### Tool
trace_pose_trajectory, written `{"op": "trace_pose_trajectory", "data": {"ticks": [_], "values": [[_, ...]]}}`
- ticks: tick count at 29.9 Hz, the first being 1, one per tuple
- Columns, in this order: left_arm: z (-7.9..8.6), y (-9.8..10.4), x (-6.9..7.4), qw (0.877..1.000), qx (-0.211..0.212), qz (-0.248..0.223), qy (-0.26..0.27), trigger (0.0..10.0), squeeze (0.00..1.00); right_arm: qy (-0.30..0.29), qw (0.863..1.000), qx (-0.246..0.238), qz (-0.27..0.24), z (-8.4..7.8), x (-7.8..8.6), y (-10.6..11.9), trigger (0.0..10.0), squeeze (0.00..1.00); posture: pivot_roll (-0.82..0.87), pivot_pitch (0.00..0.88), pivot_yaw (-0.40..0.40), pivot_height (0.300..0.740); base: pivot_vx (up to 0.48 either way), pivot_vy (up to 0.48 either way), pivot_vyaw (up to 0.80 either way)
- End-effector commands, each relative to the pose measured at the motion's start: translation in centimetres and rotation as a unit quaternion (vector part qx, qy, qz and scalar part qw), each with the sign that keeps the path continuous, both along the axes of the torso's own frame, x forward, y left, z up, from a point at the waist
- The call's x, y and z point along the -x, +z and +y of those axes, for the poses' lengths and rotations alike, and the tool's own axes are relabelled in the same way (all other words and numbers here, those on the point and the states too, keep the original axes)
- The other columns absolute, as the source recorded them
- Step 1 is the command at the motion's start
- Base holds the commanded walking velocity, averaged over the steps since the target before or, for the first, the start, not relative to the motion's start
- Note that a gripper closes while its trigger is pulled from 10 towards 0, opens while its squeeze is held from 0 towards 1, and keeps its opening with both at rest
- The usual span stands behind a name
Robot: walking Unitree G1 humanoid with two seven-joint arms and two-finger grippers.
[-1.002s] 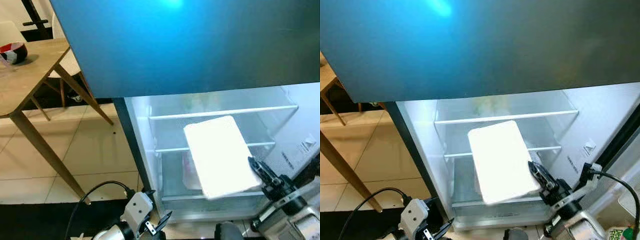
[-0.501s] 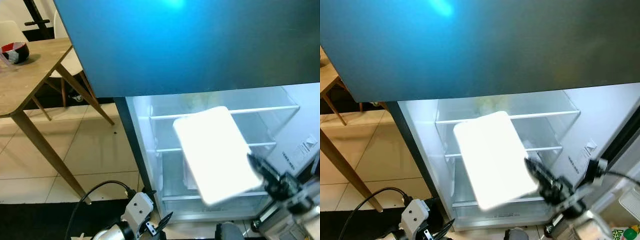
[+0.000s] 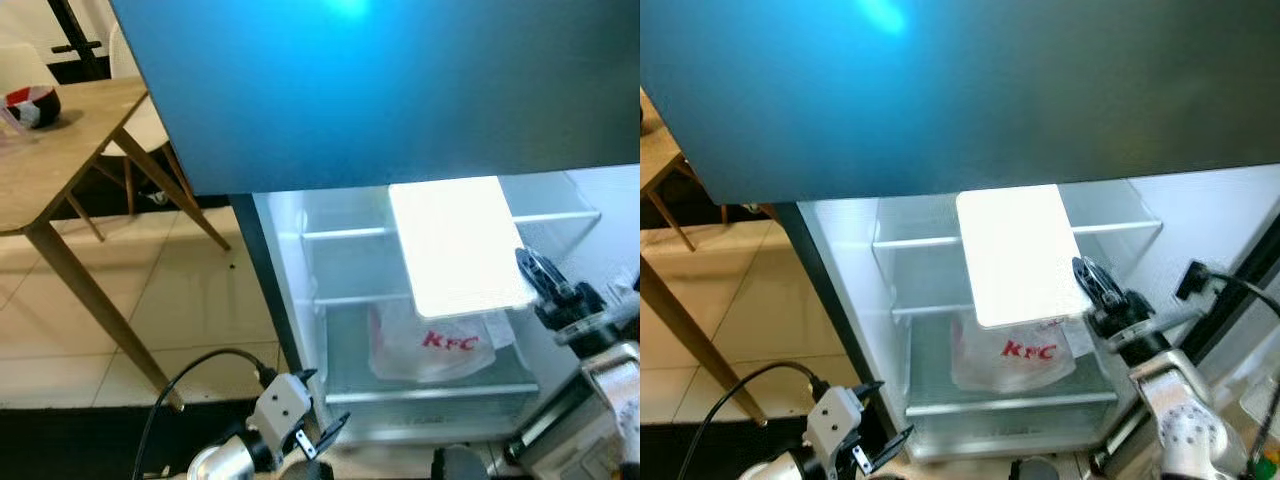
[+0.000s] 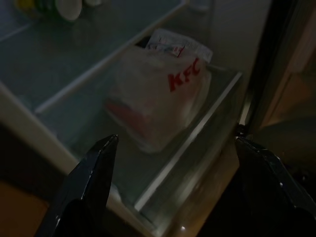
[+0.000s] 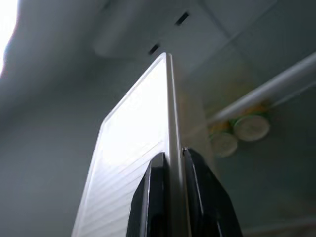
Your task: Restocking fridge
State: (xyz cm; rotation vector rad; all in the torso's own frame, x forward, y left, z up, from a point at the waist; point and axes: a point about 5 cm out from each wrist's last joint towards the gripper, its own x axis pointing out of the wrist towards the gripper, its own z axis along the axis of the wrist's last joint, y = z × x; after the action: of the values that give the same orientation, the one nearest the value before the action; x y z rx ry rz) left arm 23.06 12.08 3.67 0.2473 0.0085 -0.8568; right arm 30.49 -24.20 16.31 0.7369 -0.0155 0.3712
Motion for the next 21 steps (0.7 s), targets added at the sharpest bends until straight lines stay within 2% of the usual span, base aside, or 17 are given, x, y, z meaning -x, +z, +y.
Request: {"op": "trace_pose_trajectory", "data": {"ticks": [1,3,6,11,12,14,17,20,21], "values": [[-0.3,0.1,0.0,1.000,0.006,0.002,-0.003,10.0,0.00,-0.016,1.000,0.011,0.017,-0.2,-0.3,-0.5,10.0,0.00,-0.07,0.081,0.061,0.595,0.000,0.000,0.00],[-1.1,0.9,-0.6,1.000,0.015,-0.013,-0.011,10.0,0.00,-0.023,0.999,0.022,0.032,0.1,-1.9,-0.1,10.0,0.00,-0.07,0.081,0.057,0.595,0.000,0.000,0.00],[-1.9,1.7,-1.1,0.999,0.023,-0.028,-0.021,10.0,0.00,-0.021,0.998,0.028,0.046,0.8,-3.3,0.4,10.0,0.00,-0.07,0.082,0.054,0.595,0.000,0.000,0.00],[-2.6,2.7,-1.5,0.998,0.031,-0.045,-0.032,10.0,0.00,-0.014,0.998,0.028,0.054,1.6,-4.6,1.2,10.0,0.00,-0.07,0.083,0.052,0.595,0.000,0.000,0.00],[-3.2,3.7,-2.0,0.997,0.041,-0.062,-0.034,10.0,0.00,-0.015,0.997,0.039,0.060,2.4,-5.8,1.8,10.0,0.00,-0.07,0.083,0.052,0.595,0.000,0.000,0.00],[-3.2,3.7,-2.0,0.997,0.041,-0.062,-0.034,10.0,0.00,-0.015,0.997,0.039,0.060,2.4,-5.8,1.8,10.0,0.00,-0.07,0.083,0.052,0.595,0.000,0.000,0.00],[-3.7,5.5,-3.1,0.993,0.065,-0.093,-0.019,10.0,0.00,-0.012,0.996,0.064,0.067,4.0,-7.5,2.6,10.0,0.00,-0.07,0.083,0.049,0.595,0.000,0.000,0.00],[-3.9,6.1,-3.5,0.992,0.078,-0.100,-0.014,10.0,0.00,-0.010,0.995,0.068,0.066,4.6,-8.0,2.9,10.0,0.00,-0.07,0.084,0.047,0.595,0.000,0.000,0.00],[-4.2,6.8,-3.8,0.990,0.089,-0.106,-0.014,10.0,0.00,-0.009,0.995,0.072,0.066,5.3,-8.4,3.2,10.0,0.00,-0.07,0.085,0.044,0.595,0.000,0.000,0.00]]}}
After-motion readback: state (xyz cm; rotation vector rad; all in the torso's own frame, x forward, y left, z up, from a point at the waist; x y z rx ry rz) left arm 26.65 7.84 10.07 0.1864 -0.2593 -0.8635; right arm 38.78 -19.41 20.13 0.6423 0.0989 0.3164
